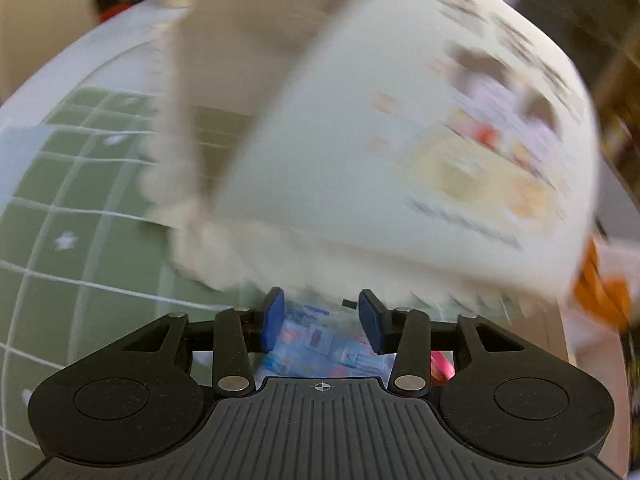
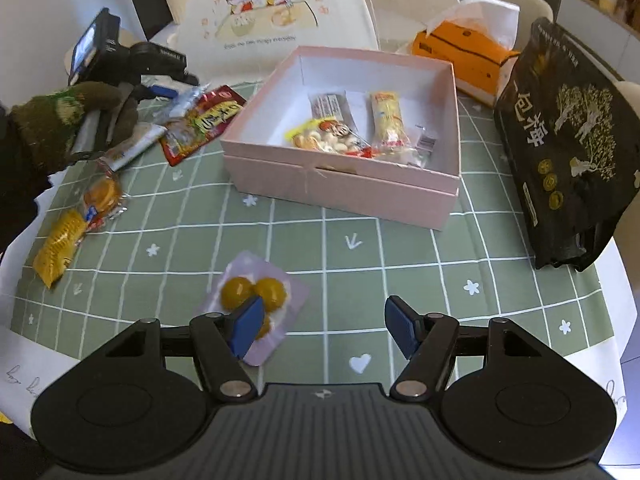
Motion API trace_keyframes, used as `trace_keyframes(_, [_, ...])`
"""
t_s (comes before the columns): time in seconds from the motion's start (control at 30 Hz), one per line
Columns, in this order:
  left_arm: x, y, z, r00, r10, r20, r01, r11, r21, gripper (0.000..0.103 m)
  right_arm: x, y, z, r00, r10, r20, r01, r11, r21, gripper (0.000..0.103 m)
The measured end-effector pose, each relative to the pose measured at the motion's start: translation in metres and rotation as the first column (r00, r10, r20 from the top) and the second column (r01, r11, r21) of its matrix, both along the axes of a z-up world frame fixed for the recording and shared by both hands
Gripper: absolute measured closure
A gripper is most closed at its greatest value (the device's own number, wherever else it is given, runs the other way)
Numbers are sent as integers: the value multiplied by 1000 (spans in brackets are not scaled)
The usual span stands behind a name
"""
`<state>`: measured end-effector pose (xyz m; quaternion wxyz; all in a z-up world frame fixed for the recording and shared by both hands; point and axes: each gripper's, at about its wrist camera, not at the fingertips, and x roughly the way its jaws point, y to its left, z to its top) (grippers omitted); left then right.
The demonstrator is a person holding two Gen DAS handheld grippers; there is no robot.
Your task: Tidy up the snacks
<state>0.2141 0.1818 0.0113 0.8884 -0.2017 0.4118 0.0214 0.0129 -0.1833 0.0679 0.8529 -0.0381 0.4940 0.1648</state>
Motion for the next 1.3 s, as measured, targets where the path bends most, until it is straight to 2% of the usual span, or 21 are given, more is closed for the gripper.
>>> trace_keyframes(0.07, [-4, -22, 2, 992, -122, -6, 122, 989, 87, 57, 11, 1, -7, 999, -11, -34, 11, 1000, 15, 36])
trace_keyframes(0.17, [-17, -43, 4, 973, -230, -29, 231, 957, 174, 57, 20, 10, -14, 998, 4, -63, -1, 999, 54, 36])
trace_keyframes(0.4, [-92, -74, 6, 920, -389, -43, 391, 904, 176, 56, 22, 37, -20, 996, 58, -73, -53, 996, 66, 36])
trace_keyframes(0.47, [-112, -75, 8, 919, -392, -42, 394, 908, 144, 56, 23, 44, -19, 995, 60, -77, -54, 995, 86, 36])
trace_keyframes(0.57, [-144, -71, 8, 923, -381, -44, 383, 923, 41, 58, 23, 60, -15, 994, 86, -74, -78, 990, 116, 36])
trace_keyframes(0.63, [-161, -68, 8, 926, -374, -44, 374, 927, -7, 57, 22, 75, -15, 991, 117, -61, -110, 988, 109, 36])
trace_keyframes(0.73, [-186, -58, 6, 943, -326, -60, 323, 945, -60, 57, 23, 102, -21, 984, 168, -60, -163, 983, 80, 36])
trace_keyframes(0.83, [-214, -49, 10, 954, -291, -74, 288, 956, -45, 57, 22, 124, -30, 980, 190, -65, -189, 982, 20, 36])
trace_keyframes(0.97, [-244, -33, 33, 973, -231, -17, 231, 973, -7, 58, 16, 128, -37, 982, 189, -16, -189, 974, -126, 35])
trace_keyframes(1.03, [-255, -30, 44, 975, -221, 3, 220, 974, 42, 58, 18, 120, -40, 987, 162, -2, -161, 976, -145, 34])
trace_keyframes(1.13, [-262, -39, 51, 966, -259, -12, 259, 959, 118, 58, 22, 100, -40, 995, 96, -7, -96, 985, -144, 34])
trace_keyframes(1.3, [-269, -76, 48, 928, -372, -19, 370, 913, 172, 56, 19, 65, -39, 1000, 16, -13, -17, 994, -110, 34])
